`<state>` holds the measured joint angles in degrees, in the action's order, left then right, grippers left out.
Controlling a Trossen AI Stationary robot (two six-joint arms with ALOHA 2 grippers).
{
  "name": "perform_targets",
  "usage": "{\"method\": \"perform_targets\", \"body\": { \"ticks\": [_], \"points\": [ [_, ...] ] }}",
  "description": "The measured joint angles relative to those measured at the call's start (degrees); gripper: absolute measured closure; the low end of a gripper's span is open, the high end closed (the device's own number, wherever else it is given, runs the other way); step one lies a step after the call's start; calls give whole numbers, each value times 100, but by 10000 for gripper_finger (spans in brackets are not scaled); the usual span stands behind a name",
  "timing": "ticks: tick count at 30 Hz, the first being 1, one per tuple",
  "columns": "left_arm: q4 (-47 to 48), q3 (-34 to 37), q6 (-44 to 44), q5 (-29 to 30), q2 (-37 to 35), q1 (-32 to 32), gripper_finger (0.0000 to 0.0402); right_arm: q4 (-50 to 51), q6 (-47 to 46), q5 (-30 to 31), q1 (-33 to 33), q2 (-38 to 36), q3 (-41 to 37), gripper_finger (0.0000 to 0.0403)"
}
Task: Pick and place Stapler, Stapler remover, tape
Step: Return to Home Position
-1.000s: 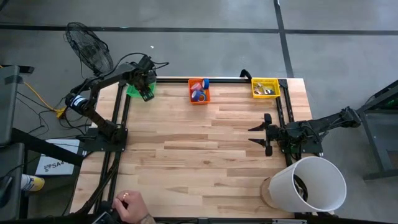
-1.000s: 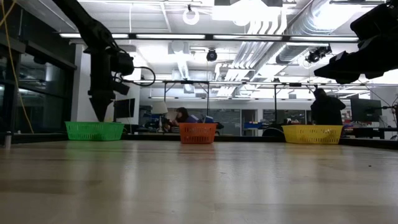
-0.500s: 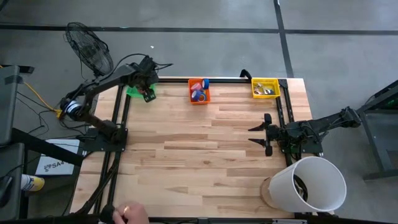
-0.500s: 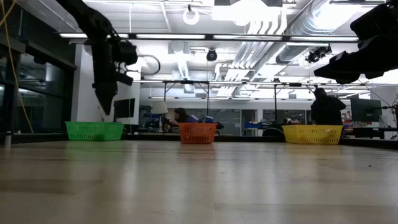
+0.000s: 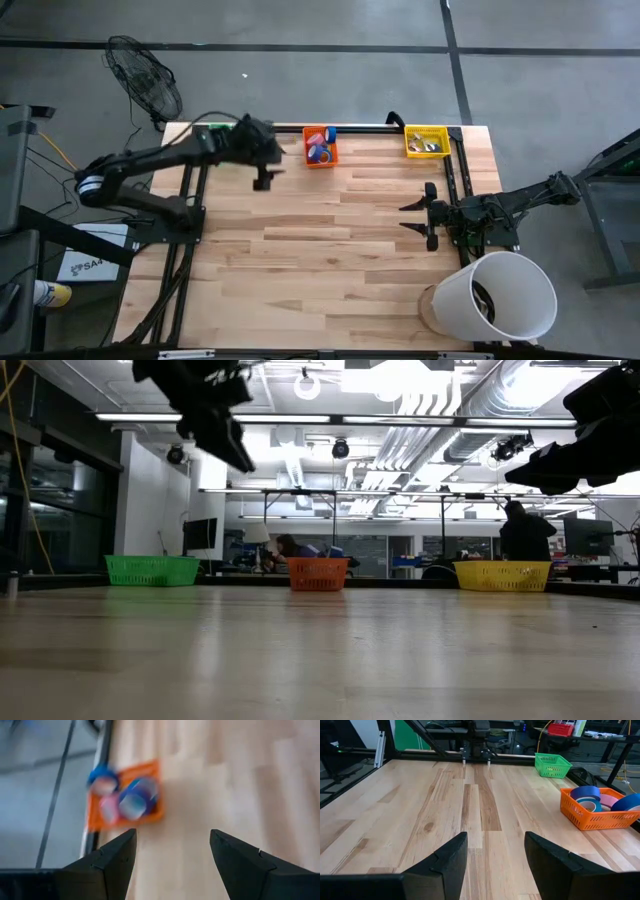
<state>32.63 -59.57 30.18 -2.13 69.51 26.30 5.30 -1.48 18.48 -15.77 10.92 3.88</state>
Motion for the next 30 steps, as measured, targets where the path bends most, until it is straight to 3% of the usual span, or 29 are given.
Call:
{"method": "perform_targets", "body": {
  "ticks": [7,12,22,30],
  "points": [
    [-314,0,-83,162,-2,-1598,154,2,0,0,0,0,2,215],
    [-1222,469,-1001,144,-64,-2303,154,0,1,0,0,0,2,215],
    [-5393,3023,-1690,-426,-653,-2529,154,-4,0,0,-2,-2,2,214],
    [-5782,4231,-1826,-797,-2152,-2522,154,-2,1,0,-1,-1,2,215]
  ]
}}
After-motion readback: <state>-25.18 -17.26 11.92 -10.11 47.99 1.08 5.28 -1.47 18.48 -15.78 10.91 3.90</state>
